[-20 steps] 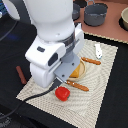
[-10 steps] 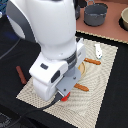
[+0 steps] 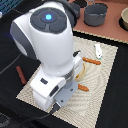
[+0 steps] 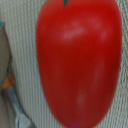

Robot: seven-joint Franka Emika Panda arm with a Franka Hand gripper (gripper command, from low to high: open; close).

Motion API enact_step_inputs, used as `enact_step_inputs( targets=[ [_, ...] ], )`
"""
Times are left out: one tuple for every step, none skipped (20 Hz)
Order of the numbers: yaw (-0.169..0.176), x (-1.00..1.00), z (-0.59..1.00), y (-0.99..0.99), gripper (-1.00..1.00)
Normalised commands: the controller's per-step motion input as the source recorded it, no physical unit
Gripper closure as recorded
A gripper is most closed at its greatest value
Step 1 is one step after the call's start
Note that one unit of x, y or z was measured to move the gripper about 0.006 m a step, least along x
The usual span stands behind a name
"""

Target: Interact with the objects in diverse but meaningful ways.

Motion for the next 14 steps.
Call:
enact_step_inputs(
  targets=[
    [0.000,0.31,-0.12,-0.36,1.00],
    [0.000,0.31,-0.13,-0.37,1.00],
    [0.000,0.25,-0.16,-0.41,1.00],
    [0.000,0.22,-0.17,-0.43,1.00],
    [0.000,0.25,-0.20,-0.43,1.00],
    [0.000,0.24,-0.21,-0.43,1.00],
    [0.000,0.24,-0.21,-0.43,1.00],
    [0.000,0.23,-0.21,-0.44,1.00],
    [0.000,0.26,-0.18,-0.42,1.00],
    [0.000,0.30,-0.15,-0.41,1.00],
    [0.000,0.31,-0.16,-0.40,1.00],
    [0.000,0.39,-0.13,-0.35,1.00],
    [0.000,0.34,-0.09,-0.35,1.00],
    [0.000,0.38,0.00,-0.29,1.00]
  ],
)
